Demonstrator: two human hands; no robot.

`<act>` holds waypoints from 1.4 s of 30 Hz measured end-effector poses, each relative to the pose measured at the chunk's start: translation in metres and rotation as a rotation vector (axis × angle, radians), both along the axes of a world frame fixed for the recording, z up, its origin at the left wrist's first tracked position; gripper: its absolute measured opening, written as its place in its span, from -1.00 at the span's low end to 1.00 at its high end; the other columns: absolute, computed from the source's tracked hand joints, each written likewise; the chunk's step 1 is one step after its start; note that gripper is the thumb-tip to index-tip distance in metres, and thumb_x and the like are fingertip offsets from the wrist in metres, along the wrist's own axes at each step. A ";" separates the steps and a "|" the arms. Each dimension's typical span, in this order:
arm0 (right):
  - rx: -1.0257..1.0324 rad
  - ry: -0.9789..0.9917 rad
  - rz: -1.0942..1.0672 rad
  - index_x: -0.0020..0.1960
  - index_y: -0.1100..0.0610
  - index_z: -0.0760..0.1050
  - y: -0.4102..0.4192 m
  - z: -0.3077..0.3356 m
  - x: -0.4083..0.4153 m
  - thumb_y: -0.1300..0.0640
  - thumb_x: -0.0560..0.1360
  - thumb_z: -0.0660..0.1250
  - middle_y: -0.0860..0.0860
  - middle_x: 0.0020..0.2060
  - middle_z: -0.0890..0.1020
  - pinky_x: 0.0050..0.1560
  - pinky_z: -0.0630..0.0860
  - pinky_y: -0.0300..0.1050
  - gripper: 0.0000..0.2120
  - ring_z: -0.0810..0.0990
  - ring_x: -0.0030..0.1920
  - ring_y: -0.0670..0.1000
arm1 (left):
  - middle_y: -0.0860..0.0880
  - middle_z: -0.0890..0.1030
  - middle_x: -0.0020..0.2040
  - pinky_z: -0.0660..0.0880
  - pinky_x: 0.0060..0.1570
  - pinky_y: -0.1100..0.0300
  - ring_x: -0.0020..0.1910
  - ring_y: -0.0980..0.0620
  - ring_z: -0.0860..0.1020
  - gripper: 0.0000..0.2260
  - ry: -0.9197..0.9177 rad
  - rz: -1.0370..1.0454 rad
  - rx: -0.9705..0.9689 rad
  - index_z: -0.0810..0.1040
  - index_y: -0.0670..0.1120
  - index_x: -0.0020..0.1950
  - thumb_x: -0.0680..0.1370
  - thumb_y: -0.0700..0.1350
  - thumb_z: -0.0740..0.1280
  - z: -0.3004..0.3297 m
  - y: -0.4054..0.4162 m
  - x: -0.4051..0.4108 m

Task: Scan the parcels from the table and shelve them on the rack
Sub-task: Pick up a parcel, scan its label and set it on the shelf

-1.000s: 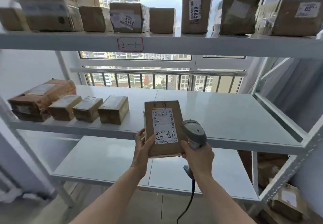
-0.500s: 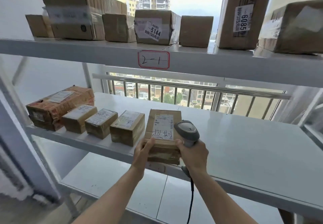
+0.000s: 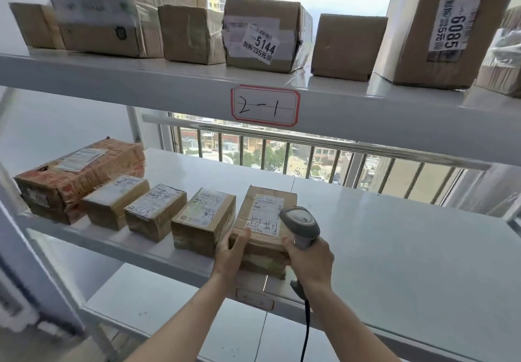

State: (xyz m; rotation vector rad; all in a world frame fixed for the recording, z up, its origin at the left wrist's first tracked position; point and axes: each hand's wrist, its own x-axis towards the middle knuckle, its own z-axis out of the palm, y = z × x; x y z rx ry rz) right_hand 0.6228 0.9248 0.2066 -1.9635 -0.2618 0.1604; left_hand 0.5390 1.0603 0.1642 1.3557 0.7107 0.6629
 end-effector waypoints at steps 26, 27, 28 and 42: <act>0.020 0.012 -0.119 -0.04 0.13 0.62 0.018 -0.011 -0.005 0.02 0.41 0.54 0.06 -0.09 0.72 0.01 0.52 -0.11 -0.76 0.65 -0.02 0.12 | 0.02 0.41 0.50 0.20 0.31 0.22 0.50 -0.01 0.33 -0.34 0.045 0.103 0.053 0.33 0.01 0.54 0.52 0.32 0.21 -0.004 -0.005 0.001; 0.023 0.013 -0.120 -0.04 0.13 0.62 0.017 -0.010 -0.005 0.02 0.41 0.54 0.06 -0.09 0.72 0.01 0.53 -0.11 -0.76 0.65 -0.02 0.11 | 0.02 0.40 0.50 0.20 0.31 0.21 0.50 -0.01 0.33 -0.34 0.036 0.103 0.049 0.32 0.02 0.54 0.53 0.32 0.21 -0.003 -0.006 0.001; 0.022 0.016 -0.120 -0.03 0.13 0.62 0.017 -0.010 -0.005 0.01 0.42 0.54 0.05 -0.09 0.72 0.03 0.55 -0.09 -0.76 0.65 -0.02 0.11 | 0.02 0.39 0.51 0.20 0.32 0.20 0.50 -0.01 0.32 -0.34 0.027 0.103 0.046 0.31 0.02 0.55 0.53 0.33 0.20 -0.003 -0.007 0.001; 0.047 0.022 -0.150 -0.16 -0.02 0.55 0.009 -0.016 -0.023 -0.10 0.42 0.49 -0.06 -0.24 0.71 0.01 0.64 0.08 -0.81 0.72 -0.20 0.11 | -0.14 0.32 0.49 0.30 0.48 -0.10 0.51 -0.08 0.28 -0.02 0.039 0.225 0.049 0.26 -0.13 0.55 0.36 0.50 0.30 -0.016 -0.033 -0.019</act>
